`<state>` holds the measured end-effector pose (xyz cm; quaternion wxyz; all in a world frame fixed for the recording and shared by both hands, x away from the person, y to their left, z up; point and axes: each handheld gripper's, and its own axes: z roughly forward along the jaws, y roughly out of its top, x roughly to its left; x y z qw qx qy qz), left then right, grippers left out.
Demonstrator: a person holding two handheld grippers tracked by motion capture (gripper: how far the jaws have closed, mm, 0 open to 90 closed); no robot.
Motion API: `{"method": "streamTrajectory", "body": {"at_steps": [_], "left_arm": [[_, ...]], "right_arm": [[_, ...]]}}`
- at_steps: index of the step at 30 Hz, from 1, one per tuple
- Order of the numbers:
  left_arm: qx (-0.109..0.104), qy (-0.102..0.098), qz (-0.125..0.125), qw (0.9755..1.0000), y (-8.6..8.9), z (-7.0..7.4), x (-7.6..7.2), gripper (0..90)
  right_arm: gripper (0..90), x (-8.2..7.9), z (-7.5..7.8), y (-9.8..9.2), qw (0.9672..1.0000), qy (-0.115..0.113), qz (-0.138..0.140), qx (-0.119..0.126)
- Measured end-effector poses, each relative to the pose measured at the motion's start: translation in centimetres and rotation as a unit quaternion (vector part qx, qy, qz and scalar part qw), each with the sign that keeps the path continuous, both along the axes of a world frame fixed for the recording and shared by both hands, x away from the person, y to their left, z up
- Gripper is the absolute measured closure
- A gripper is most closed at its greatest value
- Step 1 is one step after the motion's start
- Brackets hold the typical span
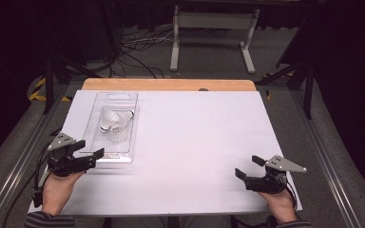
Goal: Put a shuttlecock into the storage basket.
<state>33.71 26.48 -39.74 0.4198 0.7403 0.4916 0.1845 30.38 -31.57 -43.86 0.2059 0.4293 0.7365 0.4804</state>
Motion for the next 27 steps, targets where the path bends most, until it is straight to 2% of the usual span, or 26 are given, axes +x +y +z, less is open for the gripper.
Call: {"method": "streamTrajectory", "body": {"at_steps": [8,16,21,23,27], "left_arm": [[-0.005,-0.008,0.003,1.0000,0.0,-0.2,-0.6,20.9],[-0.006,-0.007,0.000,1.0000,0.2,-0.5,-1.2,20.8],[-0.005,-0.012,0.002,0.9999,0.2,-0.6,-1.6,20.6],[-0.004,-0.022,0.005,0.9997,0.2,-0.6,-1.8,20.9],[-0.011,-0.022,0.010,0.9996,0.5,-0.8,-2.1,21.0]], "right_arm": [[11.6,0.0,0.0,0.0,1.0000,0.001,0.000,0.001],[11.6,0.0,0.0,0.0,1.0000,0.001,0.000,0.000],[11.5,0.0,0.0,0.0,1.0000,0.002,0.001,-0.001],[11.5,0.0,0.0,0.0,1.0000,0.002,0.001,-0.001],[11.5,0.0,0.0,0.0,1.0000,0.002,0.000,-0.001]]}}
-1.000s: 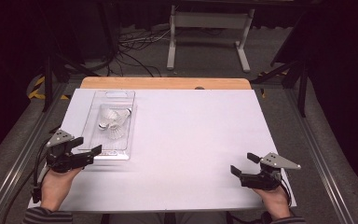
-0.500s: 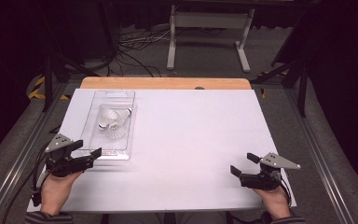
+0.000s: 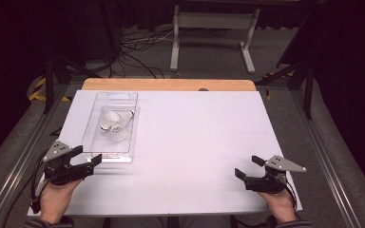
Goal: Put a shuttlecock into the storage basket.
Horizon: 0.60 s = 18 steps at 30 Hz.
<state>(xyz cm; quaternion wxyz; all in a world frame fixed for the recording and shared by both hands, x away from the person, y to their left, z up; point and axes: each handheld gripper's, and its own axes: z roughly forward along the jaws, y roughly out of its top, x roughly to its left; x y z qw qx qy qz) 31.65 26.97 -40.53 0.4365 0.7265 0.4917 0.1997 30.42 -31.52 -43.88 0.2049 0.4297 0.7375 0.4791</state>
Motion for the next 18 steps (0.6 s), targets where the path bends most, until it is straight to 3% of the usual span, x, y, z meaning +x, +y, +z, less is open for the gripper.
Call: {"method": "streamTrajectory", "body": {"at_steps": [9,18], "left_arm": [[-0.009,-0.001,0.009,0.9999,0.55,-0.54,-0.43,21.0],[-0.002,-0.001,0.015,0.9999,0.74,-0.98,-0.81,21.0]], "right_arm": [[11.6,0.01,0.01,0.02,1.0000,0.000,0.001,0.000],[11.6,0.02,0.01,0.02,1.0000,0.000,0.001,0.000]]}}
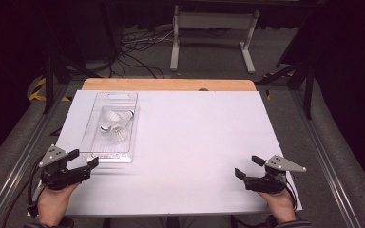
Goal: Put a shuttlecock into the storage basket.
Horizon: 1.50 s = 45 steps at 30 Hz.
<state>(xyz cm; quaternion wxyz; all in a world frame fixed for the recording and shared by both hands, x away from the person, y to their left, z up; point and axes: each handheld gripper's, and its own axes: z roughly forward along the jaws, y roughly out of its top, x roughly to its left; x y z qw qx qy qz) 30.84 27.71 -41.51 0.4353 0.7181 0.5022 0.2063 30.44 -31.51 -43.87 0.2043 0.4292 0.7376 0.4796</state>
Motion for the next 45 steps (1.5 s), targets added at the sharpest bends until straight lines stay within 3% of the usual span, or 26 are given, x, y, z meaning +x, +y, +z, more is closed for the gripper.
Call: {"method": "streamTrajectory", "body": {"at_steps": [12,27,45], "left_arm": [[-0.017,-0.008,0.010,0.9998,1.3,-0.4,-0.7,20.2],[-0.041,-0.017,0.012,0.9989,1.7,-0.8,-0.7,19.6],[-0.048,-0.001,-0.003,0.9988,1.6,-1.6,-0.7,19.4]], "right_arm": [[11.5,0.0,0.0,0.0,1.0000,0.000,-0.001,0.001],[11.6,0.0,0.0,0.0,1.0000,-0.001,0.000,-0.001],[11.7,0.0,0.0,0.0,1.0000,-0.003,0.002,-0.003]]}}
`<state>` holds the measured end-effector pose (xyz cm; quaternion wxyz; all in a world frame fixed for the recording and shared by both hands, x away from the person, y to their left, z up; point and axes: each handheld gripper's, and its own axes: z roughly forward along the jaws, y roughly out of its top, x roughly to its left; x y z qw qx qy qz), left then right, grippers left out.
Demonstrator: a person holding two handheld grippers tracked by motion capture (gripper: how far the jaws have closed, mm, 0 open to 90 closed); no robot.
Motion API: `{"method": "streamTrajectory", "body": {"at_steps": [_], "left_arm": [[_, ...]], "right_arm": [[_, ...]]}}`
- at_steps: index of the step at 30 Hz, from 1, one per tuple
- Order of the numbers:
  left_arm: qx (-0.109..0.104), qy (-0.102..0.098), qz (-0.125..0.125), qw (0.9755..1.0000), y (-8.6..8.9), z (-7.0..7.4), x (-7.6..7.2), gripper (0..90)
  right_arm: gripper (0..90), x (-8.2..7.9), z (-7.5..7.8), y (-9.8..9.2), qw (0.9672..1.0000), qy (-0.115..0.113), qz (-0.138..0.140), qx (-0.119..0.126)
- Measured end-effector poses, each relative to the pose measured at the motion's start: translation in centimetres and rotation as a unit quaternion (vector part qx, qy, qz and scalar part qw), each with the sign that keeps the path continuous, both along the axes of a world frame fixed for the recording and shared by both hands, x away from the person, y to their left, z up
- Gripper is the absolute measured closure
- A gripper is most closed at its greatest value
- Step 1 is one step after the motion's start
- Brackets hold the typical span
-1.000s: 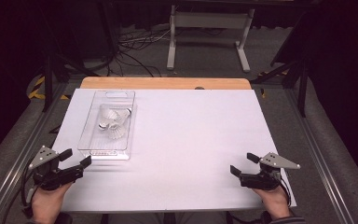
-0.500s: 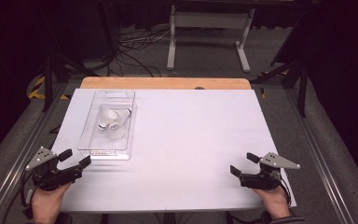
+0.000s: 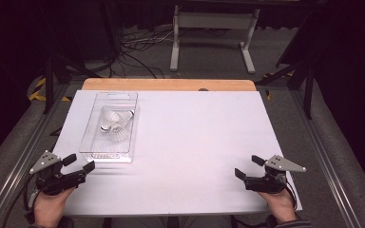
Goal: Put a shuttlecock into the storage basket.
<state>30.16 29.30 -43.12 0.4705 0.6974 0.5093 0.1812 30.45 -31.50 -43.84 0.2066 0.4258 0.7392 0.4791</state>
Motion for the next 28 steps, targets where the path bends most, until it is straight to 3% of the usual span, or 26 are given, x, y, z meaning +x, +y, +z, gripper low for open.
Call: {"method": "streamTrajectory", "body": {"at_steps": [10,28], "left_arm": [[0.004,0.010,-0.010,0.9999,-0.25,-0.18,0.06,19.2],[0.006,0.006,-0.014,0.9999,-0.37,-0.13,0.21,19.2]], "right_arm": [[11.7,-0.02,0.05,0.04,1.0000,-0.002,0.002,-0.002],[11.6,-0.05,0.08,0.07,1.0000,-0.004,0.000,0.000]]}}
